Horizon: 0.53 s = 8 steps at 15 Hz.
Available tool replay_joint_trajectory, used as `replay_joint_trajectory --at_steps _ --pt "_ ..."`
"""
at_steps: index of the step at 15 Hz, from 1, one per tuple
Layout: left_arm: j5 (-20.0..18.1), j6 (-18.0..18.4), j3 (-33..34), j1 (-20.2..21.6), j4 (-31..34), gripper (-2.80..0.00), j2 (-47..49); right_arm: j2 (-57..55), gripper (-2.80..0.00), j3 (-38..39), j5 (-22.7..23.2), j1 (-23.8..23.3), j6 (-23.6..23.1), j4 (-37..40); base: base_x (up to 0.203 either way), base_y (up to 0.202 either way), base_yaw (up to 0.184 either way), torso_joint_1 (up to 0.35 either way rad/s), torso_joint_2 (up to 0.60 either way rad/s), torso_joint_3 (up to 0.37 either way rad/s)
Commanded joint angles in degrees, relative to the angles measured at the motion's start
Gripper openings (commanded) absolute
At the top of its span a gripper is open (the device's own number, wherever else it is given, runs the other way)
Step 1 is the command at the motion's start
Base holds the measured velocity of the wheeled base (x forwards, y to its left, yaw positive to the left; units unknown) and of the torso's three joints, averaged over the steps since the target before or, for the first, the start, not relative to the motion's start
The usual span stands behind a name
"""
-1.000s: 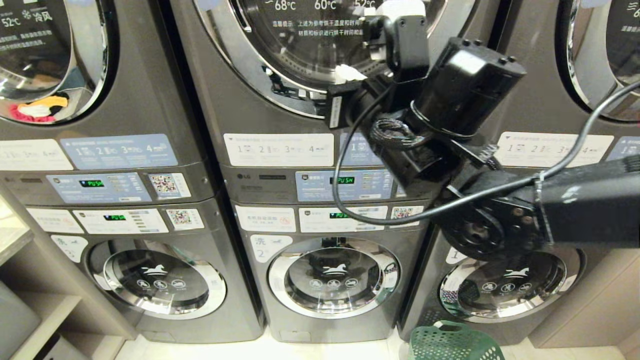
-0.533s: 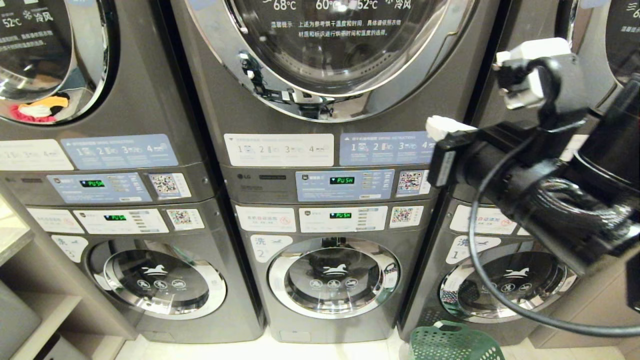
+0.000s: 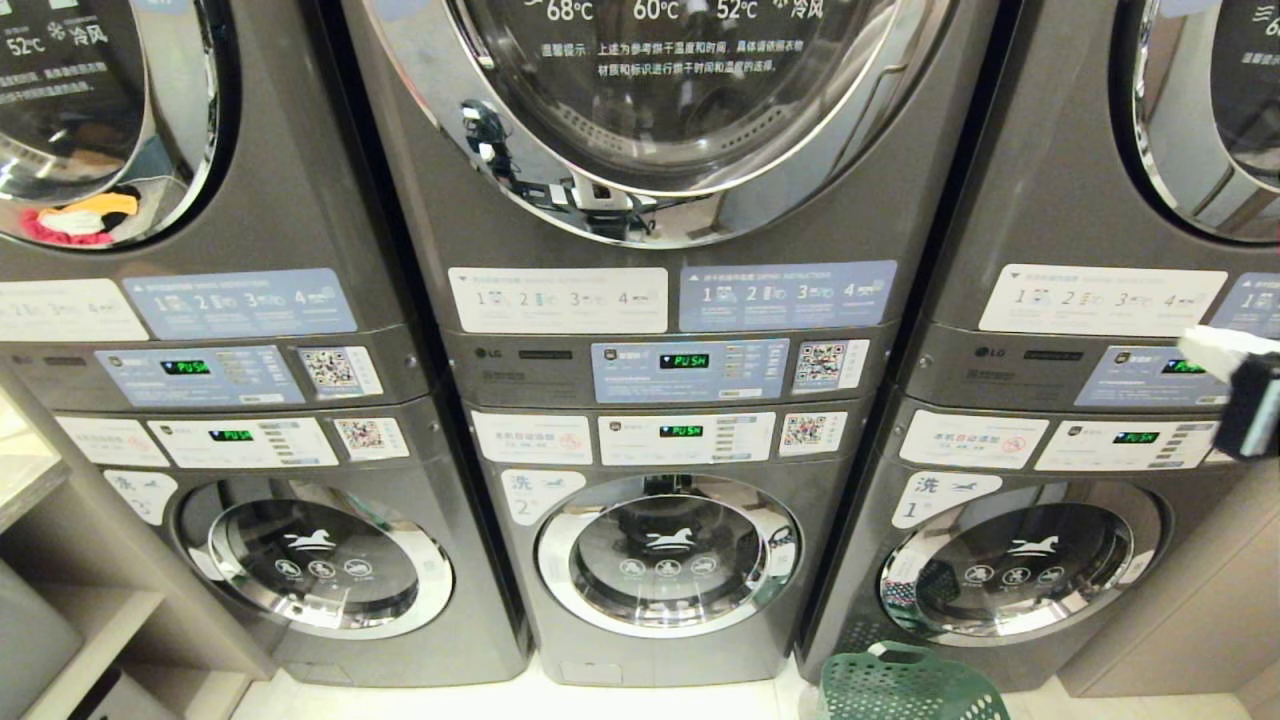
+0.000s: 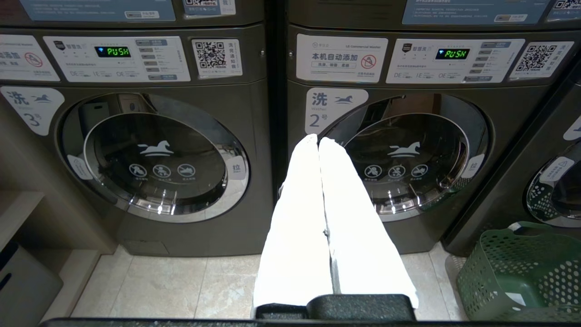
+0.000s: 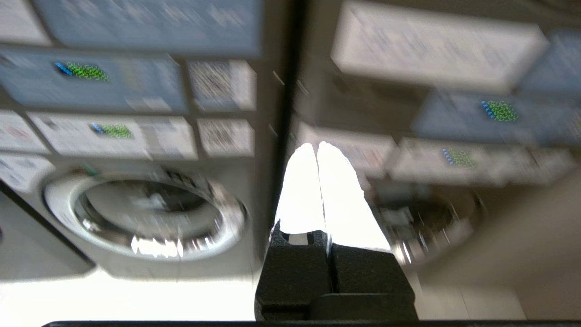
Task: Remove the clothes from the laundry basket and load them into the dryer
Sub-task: Close the dryer
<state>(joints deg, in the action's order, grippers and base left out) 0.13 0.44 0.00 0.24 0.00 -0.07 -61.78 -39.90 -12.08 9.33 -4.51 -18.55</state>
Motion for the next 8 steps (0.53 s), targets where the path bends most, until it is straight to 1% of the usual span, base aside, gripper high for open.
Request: replay_joint_trajectory --at_steps 1,2,3,6,7,8 --pt "-0.03 0.00 0.09 0.02 0.00 -2.80 0.07 12.91 -2.80 3.41 8.00 -11.21 0.54 9.92 0.000 0.000 0.000 0.000 0.00 0.000" --pt "0.02 0.00 0.09 0.02 0.00 -2.80 0.07 16.93 -2.80 7.64 9.90 -13.83 0.85 12.11 0.000 0.000 0.000 0.000 0.00 0.000" --pt "-0.02 0.00 0.09 0.02 0.00 -2.80 0.07 20.75 -2.80 13.78 10.24 -14.93 0.97 12.95 0.000 0.000 0.000 0.000 0.00 0.000" --pt "0.00 0.00 0.09 0.02 0.00 -2.80 0.07 35.82 -2.80 29.85 10.24 -16.21 0.37 12.87 0.000 0.000 0.000 0.000 0.00 0.000" --pt "0.05 0.00 0.09 0.02 0.00 -2.80 0.07 41.04 -2.80 33.63 10.66 -16.37 -0.56 13.44 0.000 0.000 0.000 0.000 0.00 0.000" --pt "0.05 0.00 0.09 0.02 0.00 -2.80 0.07 44.52 -2.80 35.82 11.55 -16.49 -1.14 14.45 0.000 0.000 0.000 0.000 0.00 0.000"
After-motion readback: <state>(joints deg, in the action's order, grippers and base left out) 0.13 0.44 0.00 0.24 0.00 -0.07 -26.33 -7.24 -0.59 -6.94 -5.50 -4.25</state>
